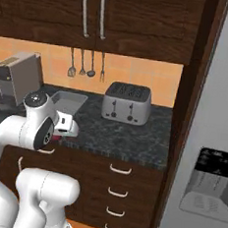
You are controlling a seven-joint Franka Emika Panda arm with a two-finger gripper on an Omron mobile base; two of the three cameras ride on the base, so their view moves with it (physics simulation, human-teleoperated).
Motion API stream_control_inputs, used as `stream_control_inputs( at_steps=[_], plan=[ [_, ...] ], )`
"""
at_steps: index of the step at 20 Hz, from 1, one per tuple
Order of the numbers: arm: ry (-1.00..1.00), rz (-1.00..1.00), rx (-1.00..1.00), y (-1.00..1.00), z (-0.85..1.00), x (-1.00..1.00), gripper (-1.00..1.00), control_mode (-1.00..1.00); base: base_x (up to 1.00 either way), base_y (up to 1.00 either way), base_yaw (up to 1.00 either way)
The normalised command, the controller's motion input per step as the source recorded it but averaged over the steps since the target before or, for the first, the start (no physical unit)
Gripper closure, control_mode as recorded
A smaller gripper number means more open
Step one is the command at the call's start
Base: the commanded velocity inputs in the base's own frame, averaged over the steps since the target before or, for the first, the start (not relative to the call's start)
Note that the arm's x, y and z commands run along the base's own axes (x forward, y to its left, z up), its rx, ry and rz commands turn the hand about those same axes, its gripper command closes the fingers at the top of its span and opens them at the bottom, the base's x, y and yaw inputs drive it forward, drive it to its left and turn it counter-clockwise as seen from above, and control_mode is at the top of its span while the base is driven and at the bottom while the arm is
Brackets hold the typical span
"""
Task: Place one tomato and one chicken drumstick in each tupperware on the nearby counter, to pack two identical lunches.
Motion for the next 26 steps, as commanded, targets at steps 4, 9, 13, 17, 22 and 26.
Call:
stream_control_inputs(
  at_steps=[4,9,13,17,22,26],
  plan=[
    [0.00,0.00,0.00,0.00,0.00,0.00,1.00,1.00,0.71,1.00,-0.01],
    [0.00,0.00,0.00,0.00,0.00,0.00,1.00,1.00,0.71,0.97,-0.19],
    [0.00,-0.01,-0.02,0.00,-0.15,0.11,1.00,-1.00,0.41,0.31,-0.13],
    [0.00,0.00,-0.02,-0.64,-0.72,0.58,1.00,-1.00,0.00,0.00,0.00],
    [0.00,0.00,0.01,-0.88,-0.47,0.81,1.00,-1.00,0.00,0.00,0.00],
    [0.00,0.01,0.02,-0.52,-0.16,1.00,1.00,-1.00,0.00,0.00,0.00]
  ],
)
